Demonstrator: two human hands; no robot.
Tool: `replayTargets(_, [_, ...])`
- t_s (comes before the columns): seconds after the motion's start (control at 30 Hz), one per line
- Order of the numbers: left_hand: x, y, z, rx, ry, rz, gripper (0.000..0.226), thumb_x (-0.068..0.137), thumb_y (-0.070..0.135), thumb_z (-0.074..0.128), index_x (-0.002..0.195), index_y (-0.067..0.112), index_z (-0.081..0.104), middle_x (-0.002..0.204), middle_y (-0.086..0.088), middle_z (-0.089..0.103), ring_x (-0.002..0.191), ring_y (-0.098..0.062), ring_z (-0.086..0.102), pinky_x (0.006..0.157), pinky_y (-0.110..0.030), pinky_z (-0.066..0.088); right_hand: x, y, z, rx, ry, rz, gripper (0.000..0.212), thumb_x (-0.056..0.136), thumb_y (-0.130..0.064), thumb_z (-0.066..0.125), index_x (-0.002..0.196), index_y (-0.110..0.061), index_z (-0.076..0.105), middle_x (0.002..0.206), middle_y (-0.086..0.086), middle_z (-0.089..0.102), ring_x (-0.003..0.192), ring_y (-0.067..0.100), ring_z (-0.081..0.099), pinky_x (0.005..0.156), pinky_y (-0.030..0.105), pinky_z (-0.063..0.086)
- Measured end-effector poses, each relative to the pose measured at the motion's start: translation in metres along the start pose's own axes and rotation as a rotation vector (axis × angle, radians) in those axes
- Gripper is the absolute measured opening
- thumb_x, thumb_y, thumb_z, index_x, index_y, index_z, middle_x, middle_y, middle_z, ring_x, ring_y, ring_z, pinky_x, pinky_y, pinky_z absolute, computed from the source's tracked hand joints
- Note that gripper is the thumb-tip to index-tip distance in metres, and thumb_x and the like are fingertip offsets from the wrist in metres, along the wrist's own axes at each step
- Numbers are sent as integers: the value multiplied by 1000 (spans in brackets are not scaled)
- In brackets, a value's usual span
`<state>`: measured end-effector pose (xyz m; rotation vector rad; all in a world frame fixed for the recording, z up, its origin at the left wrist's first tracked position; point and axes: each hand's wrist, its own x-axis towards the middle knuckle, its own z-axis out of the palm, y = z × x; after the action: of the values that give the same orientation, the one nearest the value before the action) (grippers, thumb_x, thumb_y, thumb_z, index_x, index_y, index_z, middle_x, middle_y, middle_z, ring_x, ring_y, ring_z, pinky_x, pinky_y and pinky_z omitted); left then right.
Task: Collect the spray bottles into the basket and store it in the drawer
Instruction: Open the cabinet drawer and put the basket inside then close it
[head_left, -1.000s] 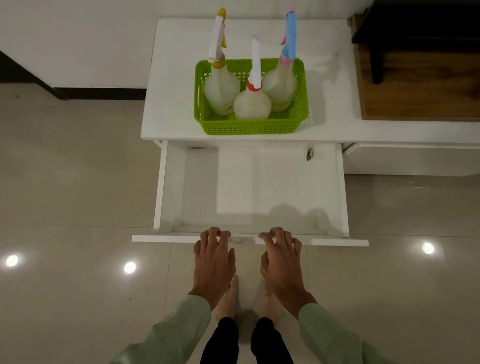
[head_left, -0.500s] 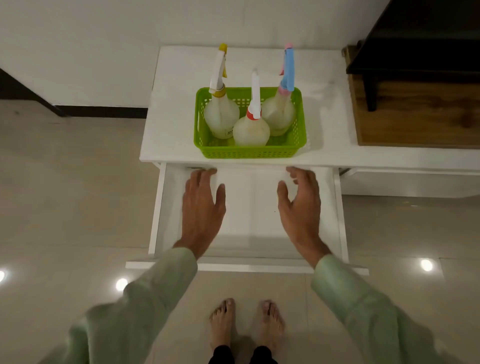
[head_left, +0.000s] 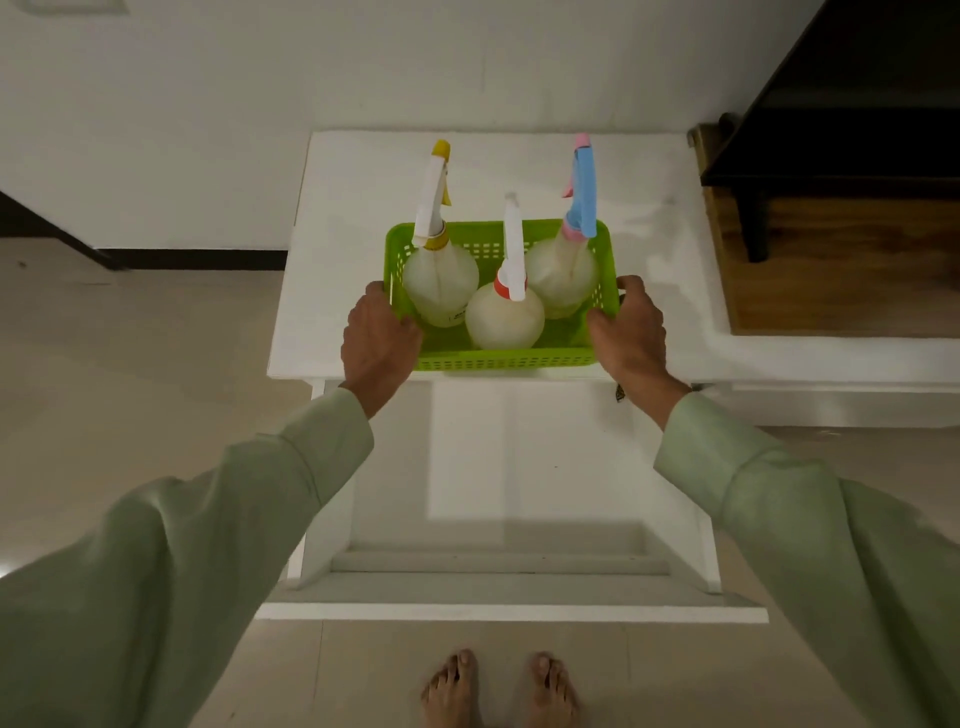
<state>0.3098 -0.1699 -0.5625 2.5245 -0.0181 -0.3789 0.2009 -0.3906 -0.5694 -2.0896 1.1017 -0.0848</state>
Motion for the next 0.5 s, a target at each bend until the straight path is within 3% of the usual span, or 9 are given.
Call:
replayTargets(0.07, [3, -1, 0, 4, 20, -1, 37, 89, 7, 45, 126, 8, 50, 115, -19, 61, 106, -41, 56, 76, -42, 43, 3, -2, -1, -22, -38, 27, 29, 82, -14, 48, 110, -15, 55, 108, 16, 64, 97, 37, 53, 82, 43, 49])
replayTargets(0.13, [6, -4, 0, -2, 41, 18, 38, 90, 3, 43, 126, 8, 53, 114, -20, 63, 106, -42, 56, 79, -44, 45, 4, -4, -2, -18, -39, 39, 30, 70, -16, 40, 96, -18, 54, 98, 16, 62, 93, 38, 55, 78, 51, 55])
replayTargets(0.27, [2, -10, -6, -29, 40, 29, 39, 89, 2, 47, 125, 10, 57, 114, -17, 67, 106, -40, 60, 90, -53, 51, -1, 4, -5, 33, -50, 47, 36, 61, -16, 35, 88, -25, 57, 91, 11, 64, 91, 41, 62, 72, 55, 59])
replayTargets(0.5, [-61, -39, -22, -138, 50, 61, 40, 88, 1, 49, 124, 13, 61, 109, -11, 72, 88, -31, 68, 66, -35, 55, -63, 29, -20, 118, -63, -30, 26, 73, 5, 42, 79, -18, 54, 69, 4, 57, 72, 38, 59, 57, 54, 57])
